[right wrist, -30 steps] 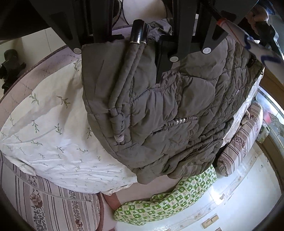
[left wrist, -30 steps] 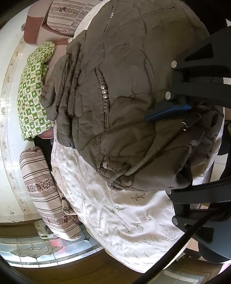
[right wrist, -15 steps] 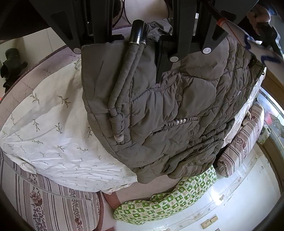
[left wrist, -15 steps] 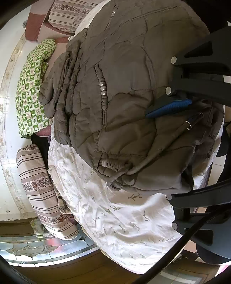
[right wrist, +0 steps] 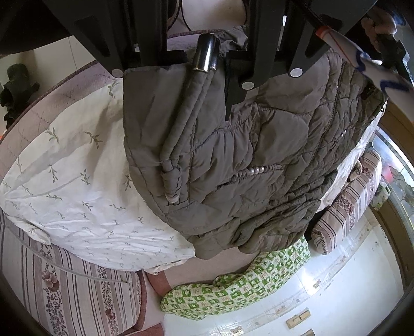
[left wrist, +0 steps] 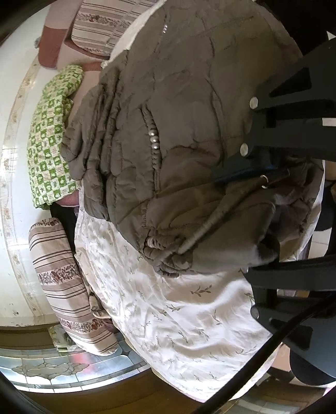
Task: Fold large clothes
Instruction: 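Hold the folded side edge with both tools above the jacket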
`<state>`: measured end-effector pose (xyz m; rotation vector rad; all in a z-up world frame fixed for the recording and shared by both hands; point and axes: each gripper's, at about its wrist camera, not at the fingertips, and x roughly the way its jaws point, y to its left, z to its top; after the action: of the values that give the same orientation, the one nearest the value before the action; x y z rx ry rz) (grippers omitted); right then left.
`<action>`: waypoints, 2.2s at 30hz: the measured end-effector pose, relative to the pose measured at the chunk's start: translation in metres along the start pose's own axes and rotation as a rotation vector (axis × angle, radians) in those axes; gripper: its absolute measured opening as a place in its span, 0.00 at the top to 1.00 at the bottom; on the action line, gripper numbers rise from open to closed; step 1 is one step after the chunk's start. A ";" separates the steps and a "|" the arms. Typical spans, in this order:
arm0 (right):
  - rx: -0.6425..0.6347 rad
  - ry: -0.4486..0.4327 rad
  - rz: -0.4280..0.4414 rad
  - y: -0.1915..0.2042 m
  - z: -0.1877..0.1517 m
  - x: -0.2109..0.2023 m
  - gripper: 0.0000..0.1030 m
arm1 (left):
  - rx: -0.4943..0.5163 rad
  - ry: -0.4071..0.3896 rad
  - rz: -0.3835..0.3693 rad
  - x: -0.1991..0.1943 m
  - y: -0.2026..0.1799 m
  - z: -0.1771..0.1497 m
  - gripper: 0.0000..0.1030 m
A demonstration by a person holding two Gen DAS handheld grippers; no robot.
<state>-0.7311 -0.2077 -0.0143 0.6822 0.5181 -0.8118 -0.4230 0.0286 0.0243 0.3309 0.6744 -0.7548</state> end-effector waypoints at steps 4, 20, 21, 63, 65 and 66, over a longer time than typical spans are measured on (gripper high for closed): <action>0.007 -0.018 0.021 0.000 0.003 -0.005 0.83 | -0.027 -0.006 -0.032 -0.004 0.006 0.003 0.72; -0.005 -0.081 0.077 0.004 0.016 -0.028 0.86 | -0.062 -0.028 -0.091 -0.024 0.019 0.015 0.75; -0.004 -0.084 0.082 0.004 0.017 -0.029 0.86 | -0.061 -0.028 -0.092 -0.025 0.019 0.017 0.75; -0.124 -0.206 0.168 0.050 0.118 -0.059 0.87 | -0.050 0.009 -0.234 -0.032 0.035 0.100 0.75; -0.131 -0.212 0.170 0.052 0.123 -0.058 0.87 | -0.038 0.008 -0.242 -0.032 0.035 0.104 0.75; -0.134 -0.214 0.172 0.053 0.127 -0.058 0.87 | -0.031 0.005 -0.243 -0.033 0.035 0.105 0.75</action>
<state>-0.7025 -0.2447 0.1273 0.5013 0.3118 -0.6719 -0.3685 0.0170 0.1258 0.2243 0.7387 -0.9734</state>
